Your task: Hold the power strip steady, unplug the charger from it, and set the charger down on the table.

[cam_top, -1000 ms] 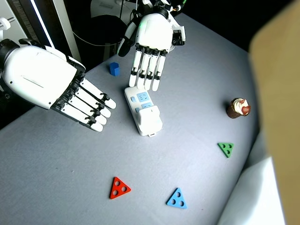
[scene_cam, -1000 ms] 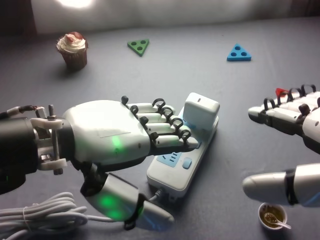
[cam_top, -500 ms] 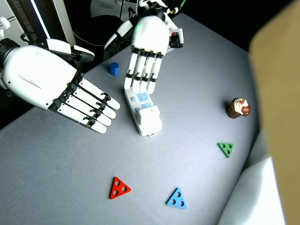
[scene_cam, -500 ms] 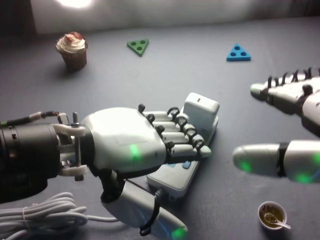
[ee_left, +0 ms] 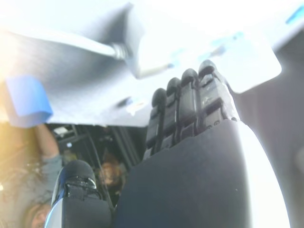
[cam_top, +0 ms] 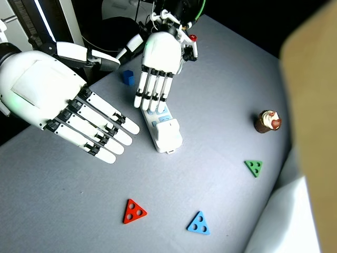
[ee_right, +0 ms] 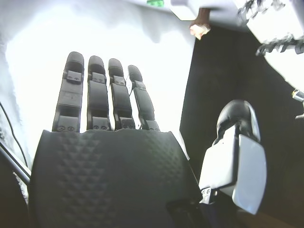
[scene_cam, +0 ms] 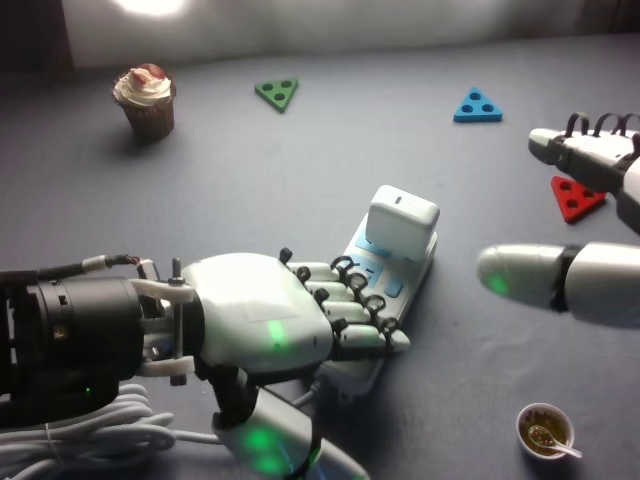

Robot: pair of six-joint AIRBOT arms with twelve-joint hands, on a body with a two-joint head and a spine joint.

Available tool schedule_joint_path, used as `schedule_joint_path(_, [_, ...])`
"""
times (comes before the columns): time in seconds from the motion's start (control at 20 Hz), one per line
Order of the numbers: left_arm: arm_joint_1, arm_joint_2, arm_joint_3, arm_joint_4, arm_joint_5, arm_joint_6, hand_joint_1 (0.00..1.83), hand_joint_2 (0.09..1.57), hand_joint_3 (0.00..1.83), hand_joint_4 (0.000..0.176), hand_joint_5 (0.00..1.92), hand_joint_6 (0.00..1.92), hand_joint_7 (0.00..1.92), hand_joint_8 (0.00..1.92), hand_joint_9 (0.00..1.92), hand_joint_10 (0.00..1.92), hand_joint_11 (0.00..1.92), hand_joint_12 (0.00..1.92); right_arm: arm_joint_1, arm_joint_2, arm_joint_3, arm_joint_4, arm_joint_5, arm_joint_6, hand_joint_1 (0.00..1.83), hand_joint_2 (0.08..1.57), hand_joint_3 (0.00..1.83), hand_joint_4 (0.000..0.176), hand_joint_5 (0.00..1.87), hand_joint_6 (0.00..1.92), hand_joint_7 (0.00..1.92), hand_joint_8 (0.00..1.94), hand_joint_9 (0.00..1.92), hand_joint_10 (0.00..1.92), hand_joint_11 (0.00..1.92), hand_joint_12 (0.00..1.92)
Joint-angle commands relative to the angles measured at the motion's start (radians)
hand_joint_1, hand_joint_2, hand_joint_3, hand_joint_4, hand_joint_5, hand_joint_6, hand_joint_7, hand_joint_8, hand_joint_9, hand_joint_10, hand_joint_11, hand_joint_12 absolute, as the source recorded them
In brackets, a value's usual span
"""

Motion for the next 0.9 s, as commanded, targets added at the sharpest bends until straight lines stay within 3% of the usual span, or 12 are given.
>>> schedule_joint_path(0.0, [-0.008,-0.011,0.0,-0.011,-0.077,-0.007,0.0,1.01,0.0,0.0,0.09,0.0,0.09,0.0,0.04,0.0,0.01,0.0,0.002,-0.002,0.002,-0.085,-0.074,0.007,0.39,0.96,0.0,0.0,0.12,0.0,0.14,0.0,0.13,0.01,0.12,0.05])
schedule_joint_path(0.3, [-0.01,-0.025,0.015,-0.027,-0.068,-0.01,0.0,1.03,0.0,0.0,0.1,0.0,0.09,0.0,0.04,0.0,0.01,0.0,0.002,-0.127,0.076,-0.015,-0.149,0.024,0.7,0.97,0.0,0.0,0.09,0.0,0.12,0.0,0.13,0.0,0.14,0.06])
schedule_joint_path(0.35, [-0.009,-0.031,0.018,-0.03,-0.065,-0.01,0.0,1.03,0.0,0.0,0.08,0.0,0.09,0.0,0.04,0.0,0.0,0.0,0.005,-0.147,0.093,-0.003,-0.155,0.038,0.95,0.94,0.0,0.0,0.11,0.01,0.12,0.01,0.14,0.01,0.16,0.07])
schedule_joint_path(0.45, [-0.009,-0.038,0.02,-0.031,-0.056,-0.01,0.0,1.03,0.0,0.0,0.09,0.0,0.08,0.0,0.04,0.0,0.01,0.0,0.014,-0.167,0.112,0.011,-0.156,0.059,1.09,0.95,0.0,0.0,0.16,0.01,0.16,0.01,0.17,0.01,0.18,0.08])
schedule_joint_path(0.85, [0.009,-0.055,0.024,-0.038,-0.029,-0.015,0.0,1.02,0.0,0.0,0.1,0.01,0.1,0.01,0.05,0.01,0.01,0.01,0.048,-0.277,0.199,0.065,-0.141,0.061,1.08,1.0,0.0,0.0,0.23,0.0,0.21,0.0,0.21,0.0,0.21,0.11])
